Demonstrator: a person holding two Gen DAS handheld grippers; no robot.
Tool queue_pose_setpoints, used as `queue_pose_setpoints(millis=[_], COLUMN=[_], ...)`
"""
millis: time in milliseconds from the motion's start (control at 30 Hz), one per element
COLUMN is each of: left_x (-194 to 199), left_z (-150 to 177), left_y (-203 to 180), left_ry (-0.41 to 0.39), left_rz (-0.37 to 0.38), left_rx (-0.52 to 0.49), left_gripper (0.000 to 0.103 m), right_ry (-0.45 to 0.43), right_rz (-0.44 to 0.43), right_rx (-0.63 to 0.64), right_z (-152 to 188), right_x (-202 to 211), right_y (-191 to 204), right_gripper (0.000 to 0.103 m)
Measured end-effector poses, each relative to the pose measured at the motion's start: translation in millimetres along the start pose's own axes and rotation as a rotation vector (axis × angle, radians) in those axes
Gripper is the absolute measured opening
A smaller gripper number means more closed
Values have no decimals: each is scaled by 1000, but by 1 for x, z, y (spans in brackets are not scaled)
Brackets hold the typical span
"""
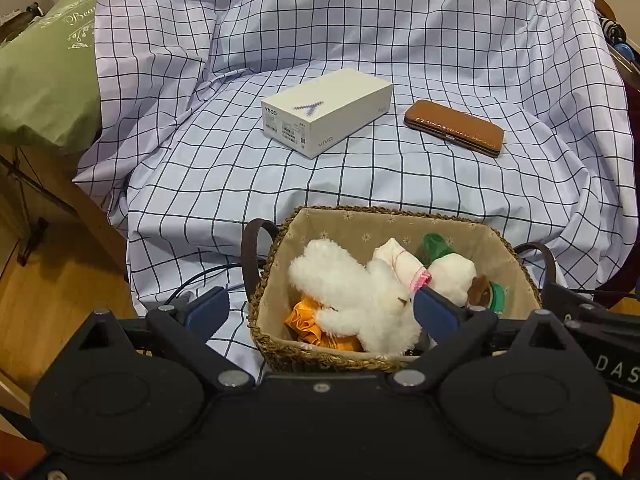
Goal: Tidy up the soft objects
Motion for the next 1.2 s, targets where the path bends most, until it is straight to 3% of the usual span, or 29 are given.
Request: queue_pose_setpoints(millis=[1200], left_x=[-1], left_z=[4], left_y=[2], left_ry=[16], left_rz=[-1], left_rx=[4], left_gripper=[96], right_ry=[13], right_rz=[-12], right_rx=[11], right_z=[3], right_x=[-3], right_y=[3], right_gripper=[103])
Point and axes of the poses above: each gripper's, at about its wrist camera, not at the fingertips, and x roughly against the way its jaws point, y to its left, z to its underside, the point moved 3 cm from there along -x, roughly the way its jaws point, and after that the axes turned 9 degrees about z, right-handed, at the moved point
